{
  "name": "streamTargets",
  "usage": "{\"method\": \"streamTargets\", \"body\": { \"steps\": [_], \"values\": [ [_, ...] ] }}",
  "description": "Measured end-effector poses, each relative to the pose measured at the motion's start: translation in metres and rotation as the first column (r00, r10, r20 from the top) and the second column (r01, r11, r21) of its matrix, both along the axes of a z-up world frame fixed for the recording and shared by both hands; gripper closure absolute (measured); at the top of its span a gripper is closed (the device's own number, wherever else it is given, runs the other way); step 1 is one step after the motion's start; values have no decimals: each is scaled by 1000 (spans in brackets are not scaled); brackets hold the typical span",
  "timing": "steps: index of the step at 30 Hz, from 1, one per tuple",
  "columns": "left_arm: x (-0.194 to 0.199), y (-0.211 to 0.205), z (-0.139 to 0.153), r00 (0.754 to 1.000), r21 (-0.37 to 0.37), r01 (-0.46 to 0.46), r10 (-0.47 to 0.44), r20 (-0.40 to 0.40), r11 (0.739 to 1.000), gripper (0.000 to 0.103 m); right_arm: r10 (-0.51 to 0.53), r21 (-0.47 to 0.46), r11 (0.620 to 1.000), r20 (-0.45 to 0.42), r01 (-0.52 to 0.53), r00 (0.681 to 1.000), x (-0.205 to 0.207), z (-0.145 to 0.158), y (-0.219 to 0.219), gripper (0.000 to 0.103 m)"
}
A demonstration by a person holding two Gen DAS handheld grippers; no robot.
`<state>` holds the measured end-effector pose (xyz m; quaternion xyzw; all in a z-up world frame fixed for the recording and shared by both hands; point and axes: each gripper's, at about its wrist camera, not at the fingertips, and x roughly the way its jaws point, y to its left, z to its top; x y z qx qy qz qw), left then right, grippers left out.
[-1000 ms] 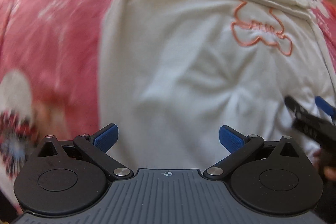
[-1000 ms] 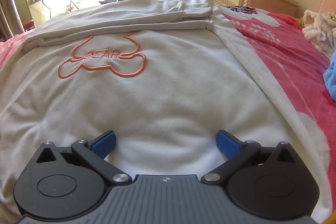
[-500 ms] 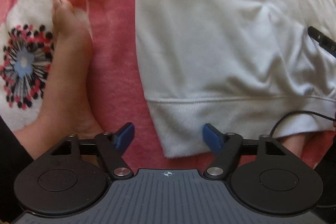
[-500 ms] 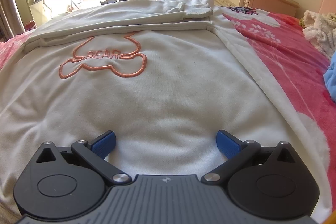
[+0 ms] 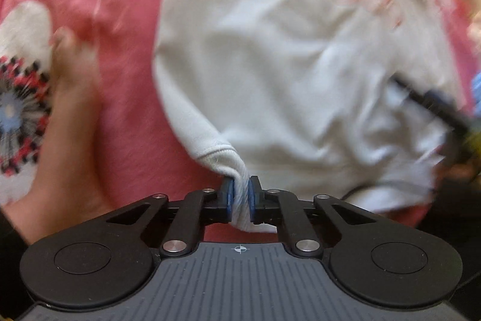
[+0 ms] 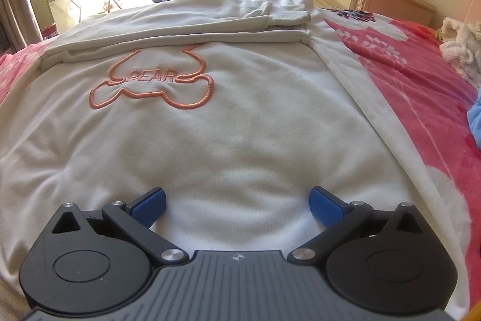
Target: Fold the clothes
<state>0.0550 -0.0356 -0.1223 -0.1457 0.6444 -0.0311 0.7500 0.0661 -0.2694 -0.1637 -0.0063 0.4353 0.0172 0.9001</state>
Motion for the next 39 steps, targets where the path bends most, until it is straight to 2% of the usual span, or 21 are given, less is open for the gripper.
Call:
{"method": "streamTargets", "body": {
  "steps": [6, 10, 13, 16, 19, 21, 23, 27, 29, 31, 33, 34, 37, 39],
  "values": [
    [58, -9, 9, 987, -159, -40, 64, 149, 986, 101, -13, 33, 999, 67, 11, 998, -1, 13, -8, 0],
    [102, -5, 7, 972, -259, -84, 137, 192, 962, 102, 11, 139, 990, 164, -34, 986, -3, 33, -19, 2],
    [107, 0, 13, 971, -252, -80, 133, 200, 964, 102, 68, 214, 970, 202, -112, 977, 0, 44, -23, 5],
    [103, 7, 17, 972, -233, -86, 133, 193, 969, 102, 150, 308, 928, 204, -209, 967, 2, 47, -19, 10],
    [86, 21, 13, 981, -204, -112, 142, 136, 973, 101, 277, 429, 842, 179, -328, 944, 8, 44, -11, 17],
    [74, 33, 10, 983, -198, -142, 161, 84, 970, 101, 397, 463, 774, 178, -433, 900, 11, 44, 3, 24],
    [66, 41, 6, 982, -192, -173, 184, 43, 966, 101, 518, 476, 696, 186, -538, 835, 12, 45, 18, 26],
    [54, 48, 3, 978, -199, -202, 208, 8, 959, 100, 739, 386, 544, 201, -745, 643, 1, 54, 53, 36],
    [48, 49, 3, 978, -197, -202, 207, 5, 959, 100, 798, 376, 485, 179, -789, 576, -4, 53, 63, 42],
    [43, 51, 3, 979, -186, -197, 202, 8, 963, 99, 827, 424, 444, 145, -790, 543, -5, 48, 67, 57],
    [40, 52, 2, 980, -167, -192, 197, 13, 967, 99, 852, 472, 405, 115, -783, 510, -6, 43, 72, 60],
    [39, 53, 1, 981, -158, -190, 194, 15, 969, 99, 856, 496, 395, 105, -773, 506, -5, 39, 73, 62],
    [40, 53, -3, 983, -132, -178, 184, 29, 975, 99, 863, 533, 386, 79, -753, 498, -5, 27, 78, 70],
    [42, 52, -4, 984, -116, -169, 174, 40, 979, 99, 858, 530, 399, 71, -748, 508, -7, 20, 82, 73]
  ]
}}
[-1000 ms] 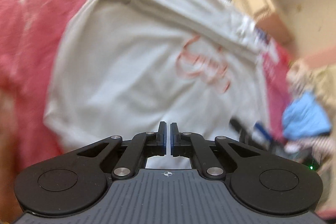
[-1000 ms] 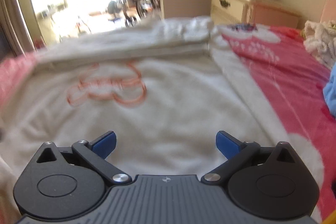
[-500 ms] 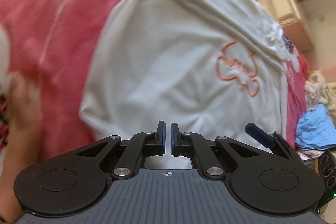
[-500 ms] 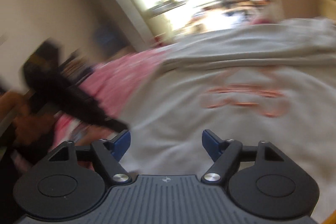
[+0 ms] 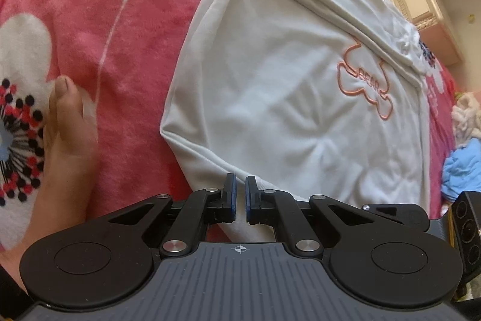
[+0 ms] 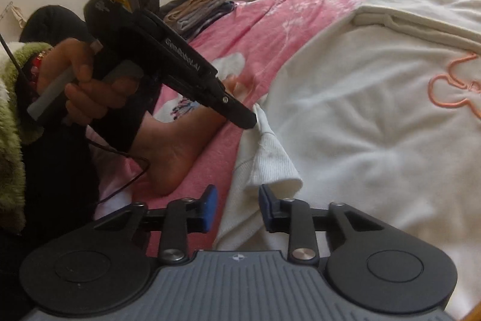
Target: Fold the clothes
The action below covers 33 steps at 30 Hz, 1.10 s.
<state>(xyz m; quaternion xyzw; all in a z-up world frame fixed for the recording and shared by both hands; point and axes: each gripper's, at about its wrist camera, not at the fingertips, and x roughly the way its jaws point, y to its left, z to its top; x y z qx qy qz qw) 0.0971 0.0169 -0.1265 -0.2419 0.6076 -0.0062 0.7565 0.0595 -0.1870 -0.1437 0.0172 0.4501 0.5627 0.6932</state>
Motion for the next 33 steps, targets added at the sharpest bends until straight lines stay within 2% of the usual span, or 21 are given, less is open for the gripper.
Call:
{"method": "streamTargets", "body": {
  "steps": [2, 7, 11, 14, 16, 20, 23, 26, 30, 33],
  "values": [
    [0, 0, -1, 1000, 11, 7, -7, 1, 1000, 99, -26, -10, 1000, -3, 26, 1000, 0, -6, 2, 78],
    [-3, 2, -2, 1000, 10, 8, -8, -7, 1000, 99, -71, -8, 997, -29, 71, 997, 3, -15, 4, 78],
    [-5, 2, -2, 1000, 14, 20, -20, -5, 1000, 99, -130, 79, 987, -119, 140, 984, 14, -19, -4, 78],
    [-6, 0, -1, 999, 19, 37, -37, 3, 999, 99, -230, 126, 957, -223, 262, 947, 27, -27, -19, 82],
    [-6, -3, -1, 999, 20, 53, -53, 7, 998, 99, -296, 122, 932, -283, 340, 912, 36, -35, -30, 93],
    [-5, -12, -3, 995, 39, 102, -103, 10, 994, 97, -377, 116, 891, -351, 439, 857, 42, -48, -43, 97],
    [-3, -24, -6, 987, 90, 158, -159, 8, 983, 95, -407, 96, 880, -353, 465, 842, 42, -54, -43, 98],
    [-2, -35, -8, 978, 135, 205, -208, 11, 970, 92, -422, 64, 889, -275, 454, 864, 40, -51, -32, 100],
    [-1, -40, -12, 976, 157, 216, -219, 5, 964, 90, -402, 50, 907, -195, 418, 895, 35, -42, -25, 98],
    [-1, -36, -13, 979, 154, 203, -206, 2, 967, 90, -413, 61, 900, -192, 431, 890, 35, -34, -38, 97]
  ]
}}
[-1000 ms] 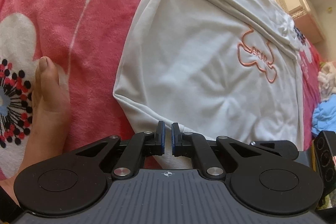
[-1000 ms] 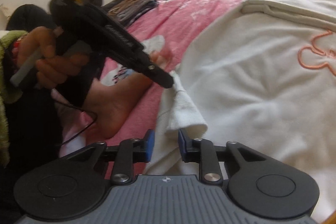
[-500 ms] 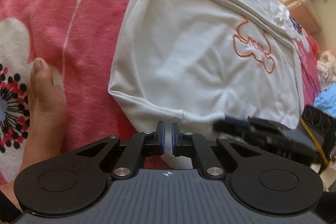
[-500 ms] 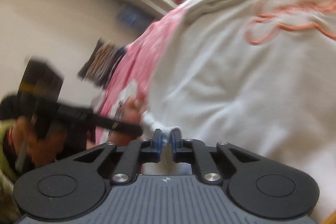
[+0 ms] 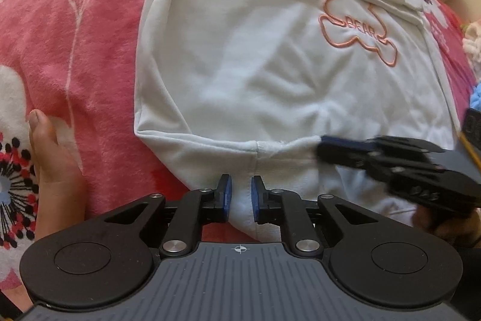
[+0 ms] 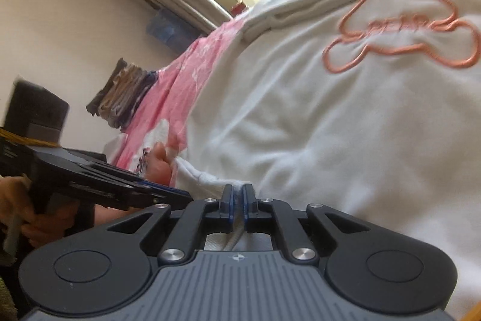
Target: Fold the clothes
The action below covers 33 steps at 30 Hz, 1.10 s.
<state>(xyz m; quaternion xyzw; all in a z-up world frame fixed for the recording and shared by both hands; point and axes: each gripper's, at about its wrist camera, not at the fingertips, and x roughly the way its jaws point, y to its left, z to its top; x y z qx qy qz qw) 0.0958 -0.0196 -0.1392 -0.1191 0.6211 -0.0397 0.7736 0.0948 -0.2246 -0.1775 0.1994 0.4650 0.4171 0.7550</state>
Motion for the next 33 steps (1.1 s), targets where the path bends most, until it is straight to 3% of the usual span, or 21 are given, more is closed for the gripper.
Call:
{"method": "streamTargets", "body": {
  "steps": [5, 7, 9, 11, 14, 18, 22, 28, 33],
  "values": [
    [0, 6, -1, 1000, -5, -23, 23, -4, 1000, 90, -38, -3, 999, 16, 38, 999, 2, 9, -18, 92],
    [-1, 6, 1, 1000, -3, -21, 21, -2, 1000, 90, -19, -3, 1000, 28, 19, 999, 3, 11, -16, 78],
    [-2, 6, 5, 1000, 7, -7, 7, 5, 1000, 90, 9, -4, 1000, 43, -9, 999, 3, 13, -11, 71],
    [-2, 5, 12, 999, 24, 32, -33, 29, 999, 90, 30, -9, 1000, 54, -29, 998, 3, 14, -8, 70],
    [-2, -6, 27, 978, 83, 171, -179, 104, 982, 89, 7, 1, 1000, 49, -7, 999, 4, 17, -17, 70],
    [3, -32, 38, 893, 147, 395, -417, 171, 907, 62, -61, 13, 998, 33, 61, 998, 6, 23, -41, 70],
    [16, -54, 33, 771, 197, 590, -619, 153, 783, 60, -122, 36, 992, 0, 122, 992, 7, 34, -72, 70],
    [33, -70, 21, 623, 103, 770, -777, 92, 629, 60, -107, 34, 993, -62, 109, 992, 3, 67, -130, 70],
    [36, -69, 15, 568, 54, 819, -821, 65, 571, 61, -215, -45, 977, -138, 211, 967, -23, 95, -190, 65]
  ]
}}
